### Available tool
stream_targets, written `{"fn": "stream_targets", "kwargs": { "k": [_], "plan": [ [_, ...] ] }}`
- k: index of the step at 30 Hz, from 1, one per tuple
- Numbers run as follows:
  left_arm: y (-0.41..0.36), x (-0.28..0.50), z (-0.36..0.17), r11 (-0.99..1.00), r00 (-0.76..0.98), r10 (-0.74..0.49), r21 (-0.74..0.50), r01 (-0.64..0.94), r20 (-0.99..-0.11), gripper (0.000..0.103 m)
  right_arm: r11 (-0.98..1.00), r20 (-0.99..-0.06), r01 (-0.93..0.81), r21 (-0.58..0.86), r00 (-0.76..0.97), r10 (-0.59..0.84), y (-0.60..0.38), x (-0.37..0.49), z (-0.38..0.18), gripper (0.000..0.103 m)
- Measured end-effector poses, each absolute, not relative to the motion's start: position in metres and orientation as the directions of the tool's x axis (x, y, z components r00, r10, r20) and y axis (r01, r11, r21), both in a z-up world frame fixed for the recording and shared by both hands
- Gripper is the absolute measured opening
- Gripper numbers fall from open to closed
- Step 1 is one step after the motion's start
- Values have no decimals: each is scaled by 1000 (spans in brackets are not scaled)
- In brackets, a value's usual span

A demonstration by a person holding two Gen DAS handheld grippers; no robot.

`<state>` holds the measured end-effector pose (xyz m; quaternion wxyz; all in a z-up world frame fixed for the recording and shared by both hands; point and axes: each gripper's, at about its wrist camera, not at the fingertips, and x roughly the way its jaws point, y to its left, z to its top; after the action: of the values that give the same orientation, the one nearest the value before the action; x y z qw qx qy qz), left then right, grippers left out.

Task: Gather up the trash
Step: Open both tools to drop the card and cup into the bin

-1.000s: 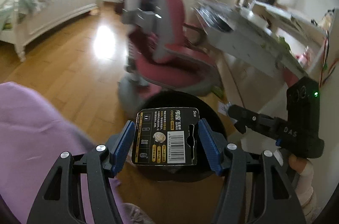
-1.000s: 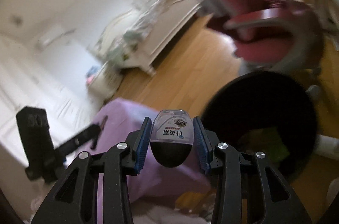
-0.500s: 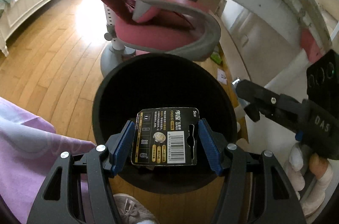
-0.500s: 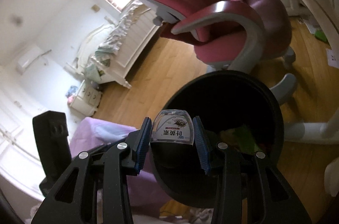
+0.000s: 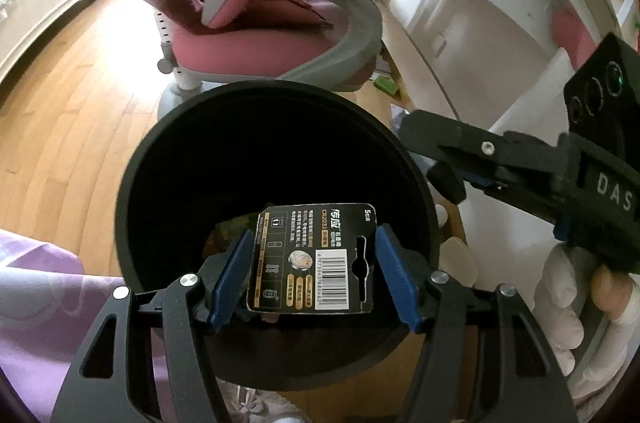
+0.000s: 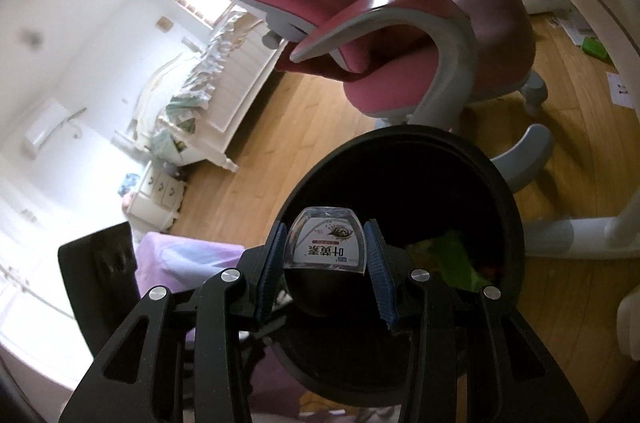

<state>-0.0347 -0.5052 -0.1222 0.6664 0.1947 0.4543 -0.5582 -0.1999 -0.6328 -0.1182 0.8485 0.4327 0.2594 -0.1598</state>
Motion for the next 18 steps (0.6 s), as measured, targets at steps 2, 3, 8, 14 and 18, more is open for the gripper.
{"fn": "stream_targets", "kwargs": {
  "k": [2, 3, 8, 14, 18],
  "plan": [
    [-508, -36, -124, 293, -35, -566, -241, 925, -823, 63, 574, -580, 499, 649, 813, -51, -634, -201, -118, 41],
    [-510, -37, -124, 289, -36, -565, -238, 927, -824, 64, 573, -580, 501, 649, 813, -53, -633, -202, -118, 41],
    [-513, -41, -124, 293, -9, -533, -194, 936, -846, 81, 575, -589, 500, 647, 807, -40, -636, -200, -121, 41],
    [-506, -42, -114, 288, -4, -559, -198, 937, -829, 86, 551, -594, 517, 655, 803, -47, -636, -205, -120, 58],
    [-501, -46, -106, 281, -1, -571, -196, 940, -821, 86, 554, -587, 514, 655, 808, -56, -633, -208, -115, 58]
  ]
}}
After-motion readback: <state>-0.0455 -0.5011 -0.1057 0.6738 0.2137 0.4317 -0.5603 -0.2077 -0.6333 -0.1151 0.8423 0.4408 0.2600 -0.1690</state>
